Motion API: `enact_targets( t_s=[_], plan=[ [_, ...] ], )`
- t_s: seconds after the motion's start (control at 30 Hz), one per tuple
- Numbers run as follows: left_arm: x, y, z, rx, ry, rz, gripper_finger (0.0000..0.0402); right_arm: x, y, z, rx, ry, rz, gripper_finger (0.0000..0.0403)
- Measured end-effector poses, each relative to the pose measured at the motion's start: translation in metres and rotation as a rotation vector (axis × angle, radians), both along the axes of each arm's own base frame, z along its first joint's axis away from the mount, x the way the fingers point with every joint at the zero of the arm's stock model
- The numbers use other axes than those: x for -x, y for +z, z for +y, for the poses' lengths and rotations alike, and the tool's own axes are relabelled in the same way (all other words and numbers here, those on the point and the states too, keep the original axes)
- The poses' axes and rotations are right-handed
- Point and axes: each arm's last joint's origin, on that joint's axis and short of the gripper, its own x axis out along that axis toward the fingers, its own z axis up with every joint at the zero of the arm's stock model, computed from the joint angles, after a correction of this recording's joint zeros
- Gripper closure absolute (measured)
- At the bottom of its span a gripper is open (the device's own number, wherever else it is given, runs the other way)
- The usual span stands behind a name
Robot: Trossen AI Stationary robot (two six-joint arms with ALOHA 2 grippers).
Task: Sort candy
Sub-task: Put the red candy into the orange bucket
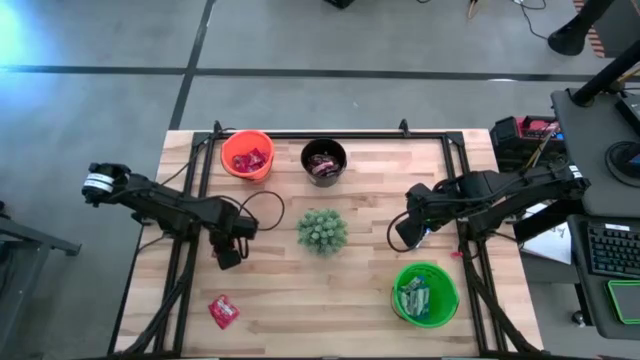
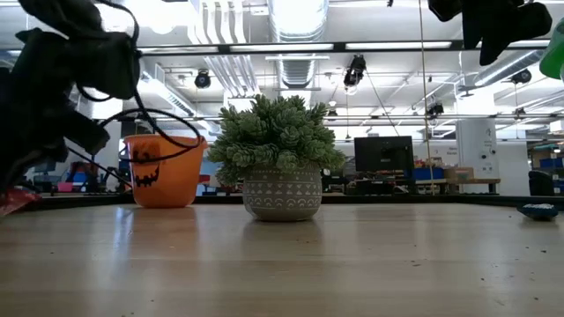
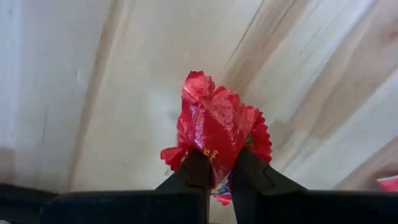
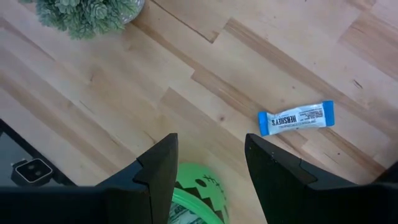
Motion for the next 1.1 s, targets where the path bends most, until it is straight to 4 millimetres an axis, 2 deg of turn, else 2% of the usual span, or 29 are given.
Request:
enact_targets(
  t_s=[0.23,0.43,0.6,0.93,1.1],
  plan=[
    [-0.01,0.018,-0.002,0.012,-0.003,-0.02,0.0398,0.0,0.0,0.0,0.009,0.005,-0.002,0.0225],
    [-0.019,0.041,-0.003,0.017,-0.057,-0.04,0.0401,0.0,0.0,0.0,0.011,0.006,-0.002,0.0225],
    [-0.022,0.062,-0.001,-0.062,-0.114,-0.03,0.0401,0.0,0.0,0.0,0.011,0.005,-0.002,0.0225],
    [-0.036,0.111,0.001,-0.091,-0.163,-0.199,0.0401,-0.001,0.0,-0.001,0.034,-0.006,-0.005,0.0225],
    [-0.039,0.141,0.006,-0.173,-0.201,-0.297,0.0401,-0.001,-0.001,-0.001,0.035,-0.007,-0.003,0.0225]
  ],
)
